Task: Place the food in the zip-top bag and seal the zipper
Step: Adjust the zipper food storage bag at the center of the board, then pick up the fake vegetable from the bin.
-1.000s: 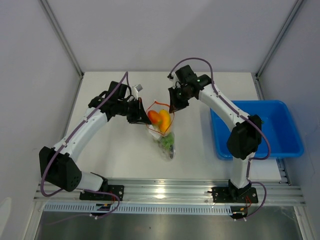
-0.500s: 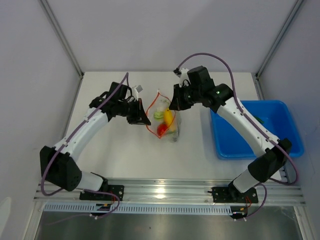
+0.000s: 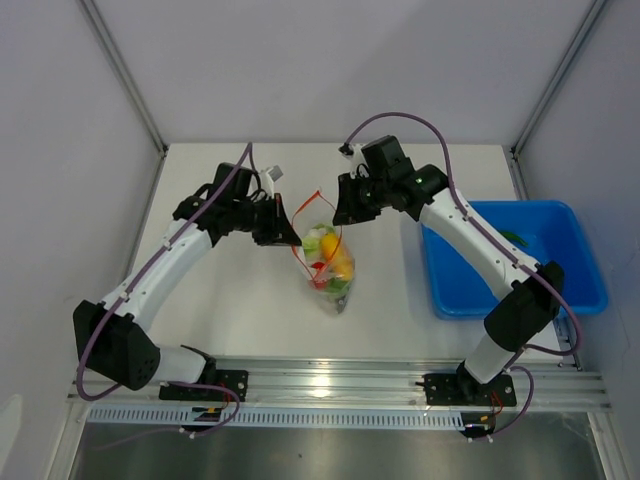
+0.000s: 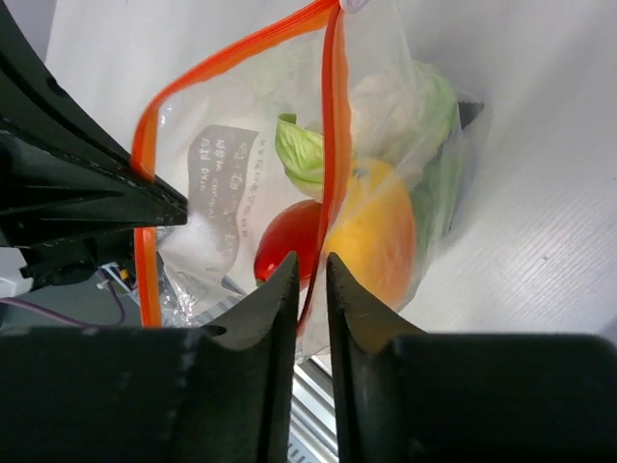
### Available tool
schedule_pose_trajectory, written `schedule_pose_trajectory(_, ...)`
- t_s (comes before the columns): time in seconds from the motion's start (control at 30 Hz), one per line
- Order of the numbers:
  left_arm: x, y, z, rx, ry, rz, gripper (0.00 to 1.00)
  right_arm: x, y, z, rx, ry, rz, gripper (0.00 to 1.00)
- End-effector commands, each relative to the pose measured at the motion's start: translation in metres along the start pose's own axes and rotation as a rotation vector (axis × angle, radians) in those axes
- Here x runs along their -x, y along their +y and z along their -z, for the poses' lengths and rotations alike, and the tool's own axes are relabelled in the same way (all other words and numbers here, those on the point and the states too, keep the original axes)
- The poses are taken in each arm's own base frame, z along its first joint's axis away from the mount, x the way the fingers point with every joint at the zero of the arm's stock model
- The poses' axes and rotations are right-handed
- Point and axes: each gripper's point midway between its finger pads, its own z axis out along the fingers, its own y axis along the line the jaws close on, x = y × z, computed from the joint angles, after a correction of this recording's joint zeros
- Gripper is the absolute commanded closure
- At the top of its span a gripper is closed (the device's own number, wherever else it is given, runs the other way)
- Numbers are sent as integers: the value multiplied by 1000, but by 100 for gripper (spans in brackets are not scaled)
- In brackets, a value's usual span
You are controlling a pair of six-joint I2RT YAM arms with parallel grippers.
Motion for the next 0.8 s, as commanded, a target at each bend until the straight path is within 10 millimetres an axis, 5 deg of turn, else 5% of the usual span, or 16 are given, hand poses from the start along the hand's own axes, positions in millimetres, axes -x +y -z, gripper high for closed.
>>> schedule_pose_trajectory(0.0,-2,-5,-2,-34,10,-7,99,19,10,15,9,-48,16,73)
schedule_pose_trajectory(0.23,0,-8,-4,-54,7,-11,99,49,1,55,-30,-139,-10,42)
schedule_pose_trajectory(0.3,0,-8,-5,-57,8,-12,99,57,-3,68,-33,-170,-30,25)
schedule_pose_trajectory(0.33,0,-8,-5,-58,5,-14,99,62,-14,75,-58,-187,-52,2)
schedule_pose_trajectory(0.4,-1,-7,-5,-62,6,-13,99,71,-22,95,-99,-242,-63,1)
schedule_pose_trajectory(0.57,0,-8,-6,-72,-3,-20,99,95,-81,150,-381,-523,-176,1)
schedule_pose_trajectory(0.7,0,-10,-5,-82,-14,-34,99,83,-133,180,-431,-629,-354,1)
schedule_pose_trajectory(0.77,-1,-10,-5,-84,-11,-38,99,61,-169,185,-432,-596,-537,1)
